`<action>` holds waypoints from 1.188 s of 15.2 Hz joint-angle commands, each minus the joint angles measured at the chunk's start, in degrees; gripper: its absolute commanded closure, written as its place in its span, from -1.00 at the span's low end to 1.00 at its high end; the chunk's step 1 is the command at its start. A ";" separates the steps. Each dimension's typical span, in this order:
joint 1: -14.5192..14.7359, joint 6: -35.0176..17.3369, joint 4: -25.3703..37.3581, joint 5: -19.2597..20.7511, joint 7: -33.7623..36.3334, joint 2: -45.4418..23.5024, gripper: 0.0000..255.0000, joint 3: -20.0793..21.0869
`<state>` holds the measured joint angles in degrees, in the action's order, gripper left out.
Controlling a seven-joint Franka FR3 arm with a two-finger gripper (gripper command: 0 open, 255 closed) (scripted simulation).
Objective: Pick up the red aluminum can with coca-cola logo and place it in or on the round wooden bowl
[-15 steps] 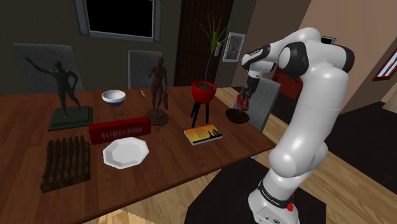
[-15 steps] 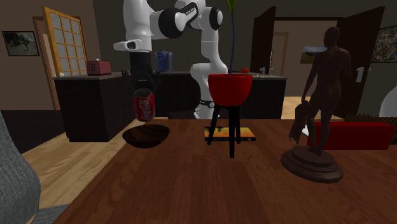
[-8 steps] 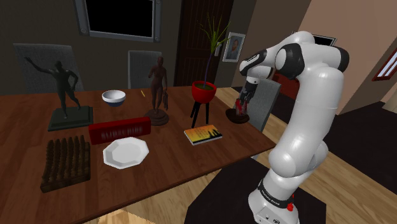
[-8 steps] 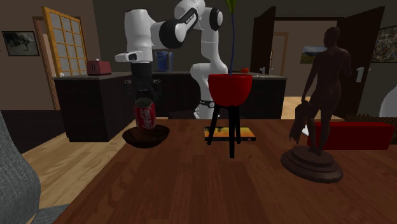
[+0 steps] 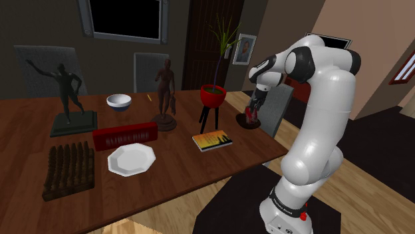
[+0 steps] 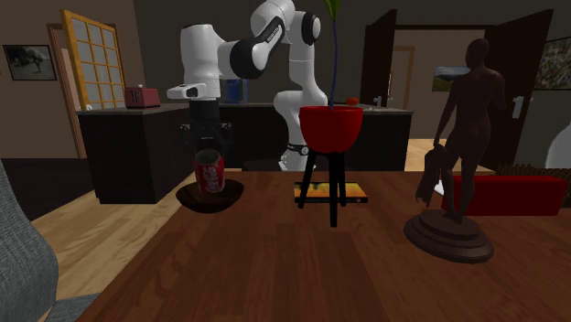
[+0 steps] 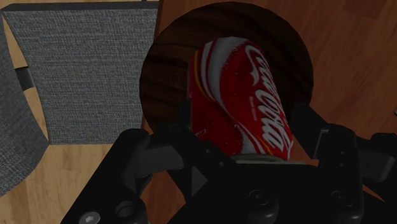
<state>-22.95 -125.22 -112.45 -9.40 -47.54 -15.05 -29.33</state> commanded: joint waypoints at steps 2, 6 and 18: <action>-0.01 -0.04 0.01 -0.02 -0.01 0.00 1.00 0.00; 0.00 -0.04 0.02 -0.02 0.00 0.00 -1.00 0.01; 0.59 6.31 3.45 2.35 1.56 3.42 -1.00 -0.74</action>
<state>-22.36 -118.95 -109.01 -7.06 -45.99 -11.64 -30.06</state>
